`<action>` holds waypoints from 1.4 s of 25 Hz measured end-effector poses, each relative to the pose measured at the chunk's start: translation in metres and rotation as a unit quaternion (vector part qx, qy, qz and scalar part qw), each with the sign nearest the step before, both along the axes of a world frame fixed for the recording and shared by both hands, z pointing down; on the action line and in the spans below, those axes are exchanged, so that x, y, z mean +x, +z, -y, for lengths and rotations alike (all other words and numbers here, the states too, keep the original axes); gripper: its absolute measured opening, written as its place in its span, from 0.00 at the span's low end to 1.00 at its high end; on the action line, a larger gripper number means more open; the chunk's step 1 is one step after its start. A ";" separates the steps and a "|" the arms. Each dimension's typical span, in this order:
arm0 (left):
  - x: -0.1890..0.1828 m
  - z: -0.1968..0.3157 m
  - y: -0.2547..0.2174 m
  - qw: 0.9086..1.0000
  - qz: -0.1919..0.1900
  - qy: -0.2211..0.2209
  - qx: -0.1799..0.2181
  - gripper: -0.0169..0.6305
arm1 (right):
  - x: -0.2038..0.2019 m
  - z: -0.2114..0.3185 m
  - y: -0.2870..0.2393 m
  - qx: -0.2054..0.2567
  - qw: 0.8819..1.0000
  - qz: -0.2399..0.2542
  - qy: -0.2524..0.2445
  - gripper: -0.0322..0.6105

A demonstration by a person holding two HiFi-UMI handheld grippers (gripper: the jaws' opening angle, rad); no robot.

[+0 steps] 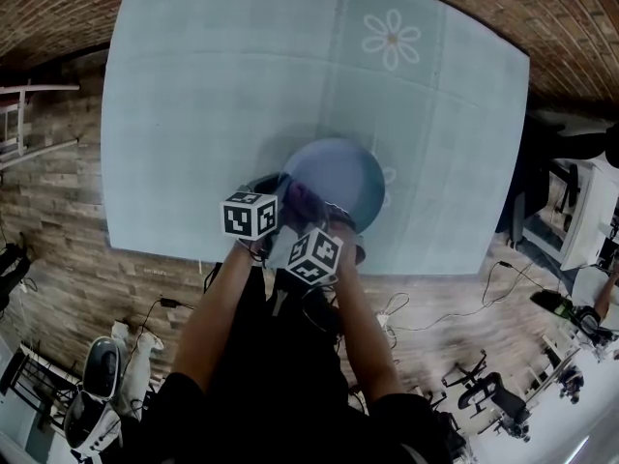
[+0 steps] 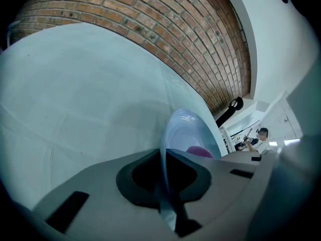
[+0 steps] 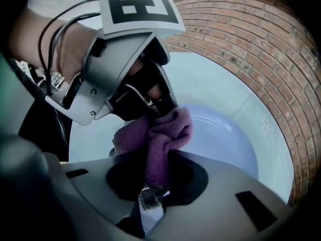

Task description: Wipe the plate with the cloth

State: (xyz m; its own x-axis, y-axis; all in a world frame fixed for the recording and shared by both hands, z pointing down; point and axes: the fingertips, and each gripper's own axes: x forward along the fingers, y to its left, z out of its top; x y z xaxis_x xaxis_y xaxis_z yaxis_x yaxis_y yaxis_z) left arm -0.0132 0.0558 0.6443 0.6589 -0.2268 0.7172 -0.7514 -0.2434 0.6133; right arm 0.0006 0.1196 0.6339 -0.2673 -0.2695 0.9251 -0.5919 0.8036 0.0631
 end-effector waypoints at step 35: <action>0.004 0.000 -0.002 1.000 0.006 0.018 0.012 0.10 | 0.046 0.091 -0.004 0.058 0.996 -0.030 0.054 0.17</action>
State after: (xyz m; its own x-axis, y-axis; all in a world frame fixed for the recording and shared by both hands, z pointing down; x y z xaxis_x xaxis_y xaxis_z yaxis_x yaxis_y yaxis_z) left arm -0.0088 0.0558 0.6427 0.6584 -0.2204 0.7197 -0.7492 -0.2841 0.5983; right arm 0.0463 0.0286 0.6303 -0.1764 -0.4003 0.8993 -0.6676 0.7200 0.1895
